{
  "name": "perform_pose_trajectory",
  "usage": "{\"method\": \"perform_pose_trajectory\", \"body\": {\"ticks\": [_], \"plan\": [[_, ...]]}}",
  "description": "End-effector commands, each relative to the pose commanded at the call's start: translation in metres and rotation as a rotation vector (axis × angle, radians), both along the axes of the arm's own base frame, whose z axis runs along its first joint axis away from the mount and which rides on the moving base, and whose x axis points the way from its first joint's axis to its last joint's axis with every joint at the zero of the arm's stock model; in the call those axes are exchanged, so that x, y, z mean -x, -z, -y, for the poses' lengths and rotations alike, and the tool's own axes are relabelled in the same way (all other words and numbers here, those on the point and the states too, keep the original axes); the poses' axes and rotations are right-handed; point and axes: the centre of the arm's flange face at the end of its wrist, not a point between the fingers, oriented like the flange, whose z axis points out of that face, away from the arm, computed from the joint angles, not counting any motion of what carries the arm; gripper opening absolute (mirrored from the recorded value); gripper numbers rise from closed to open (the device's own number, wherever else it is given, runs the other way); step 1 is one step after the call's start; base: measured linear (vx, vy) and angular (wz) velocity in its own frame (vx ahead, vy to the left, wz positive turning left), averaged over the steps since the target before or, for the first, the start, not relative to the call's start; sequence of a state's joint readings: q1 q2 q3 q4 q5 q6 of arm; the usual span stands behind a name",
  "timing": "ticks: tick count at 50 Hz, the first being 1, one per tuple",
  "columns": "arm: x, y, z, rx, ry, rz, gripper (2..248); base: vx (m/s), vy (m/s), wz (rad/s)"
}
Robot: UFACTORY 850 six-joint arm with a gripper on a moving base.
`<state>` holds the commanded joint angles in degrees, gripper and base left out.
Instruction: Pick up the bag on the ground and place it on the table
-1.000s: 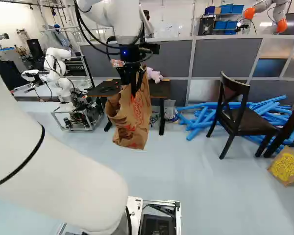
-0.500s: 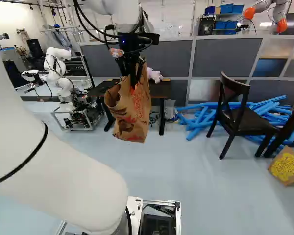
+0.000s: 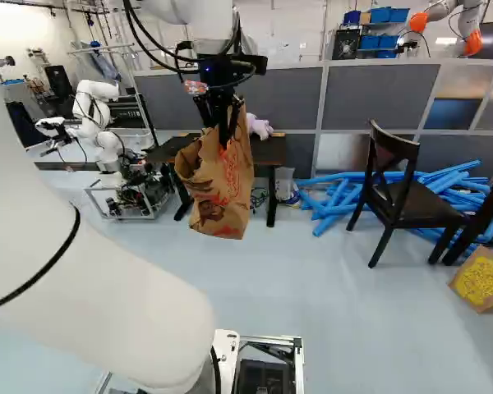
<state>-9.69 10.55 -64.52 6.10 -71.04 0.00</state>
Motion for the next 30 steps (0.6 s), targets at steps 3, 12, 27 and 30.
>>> {"method": "perform_pose_trajectory", "body": {"ticks": [3, 12, 27, 30], "plan": [[0.0000, 0.0000, 0.0000, 0.000, 0.000, 0.000, 21, 0.126, 0.005, 0.001], [0.0000, 0.0000, 0.0000, 0.000, 0.000, 0.000, 21, 0.173, 0.002, -0.001], [0.0000, 0.0000, 0.0000, 0.000, 0.000, 0.000, 21, 0.211, 0.001, -0.003], [0.0000, 0.0000, 0.0000, 0.000, 0.000, 0.000, 21, 0.209, -0.002, 0.000]]}}
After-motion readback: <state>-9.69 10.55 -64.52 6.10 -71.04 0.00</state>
